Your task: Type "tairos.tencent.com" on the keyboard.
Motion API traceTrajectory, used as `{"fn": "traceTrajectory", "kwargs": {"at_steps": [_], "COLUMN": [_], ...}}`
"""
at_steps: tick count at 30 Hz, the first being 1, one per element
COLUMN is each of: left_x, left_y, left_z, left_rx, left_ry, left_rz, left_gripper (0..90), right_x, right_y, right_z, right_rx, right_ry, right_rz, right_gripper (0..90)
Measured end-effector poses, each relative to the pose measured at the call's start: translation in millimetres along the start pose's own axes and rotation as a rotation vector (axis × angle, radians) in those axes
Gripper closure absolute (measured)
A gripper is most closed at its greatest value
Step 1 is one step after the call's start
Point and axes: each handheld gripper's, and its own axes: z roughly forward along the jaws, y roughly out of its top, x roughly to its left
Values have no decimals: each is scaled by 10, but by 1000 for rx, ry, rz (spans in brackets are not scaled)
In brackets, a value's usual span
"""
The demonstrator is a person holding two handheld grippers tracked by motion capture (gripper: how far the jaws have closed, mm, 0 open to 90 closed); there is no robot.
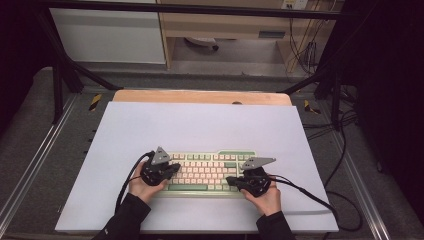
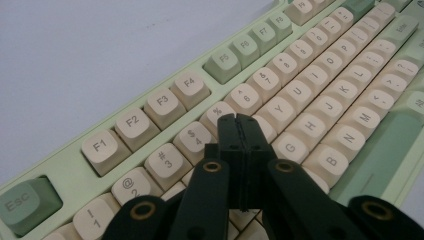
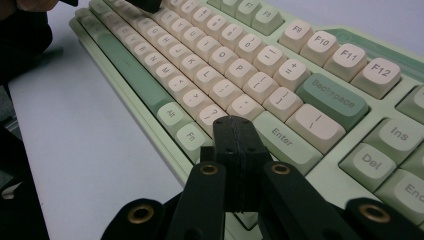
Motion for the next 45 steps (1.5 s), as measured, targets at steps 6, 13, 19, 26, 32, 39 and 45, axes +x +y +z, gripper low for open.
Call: {"fn": "traceTrajectory", "kwargs": {"at_steps": [6,13,19,26,32,39,45], "left_x": [3,-1,-15,-37,26,81,115], "left_y": [-6,-16,-6,-18,-79,-150,-230], "left_z": [7,19,-47,-119,-233,-342,-420], "left_rx": [2,6,-11,-19,-32,-45,-46], "left_ry": [-4,-6,-14,-22,-21,-17,-13], "left_rz": [2,5,9,18,-4,-19,-23], "left_gripper": [899,899,898,898,899,898,898], "right_x": [-1,-5,-6,-5,1,30,75], "right_y": [2,0,5,15,27,75,146], "right_z": [-4,-8,-18,-36,-30,0,76], "right_rx": [-1,-2,-12,-24,-31,-35,-29], "right_ry": [1,0,-3,-4,-7,-12,-11], "right_rz": [1,0,-2,0,6,6,-7], "right_gripper": [900,900,900,900,900,900,900]}}
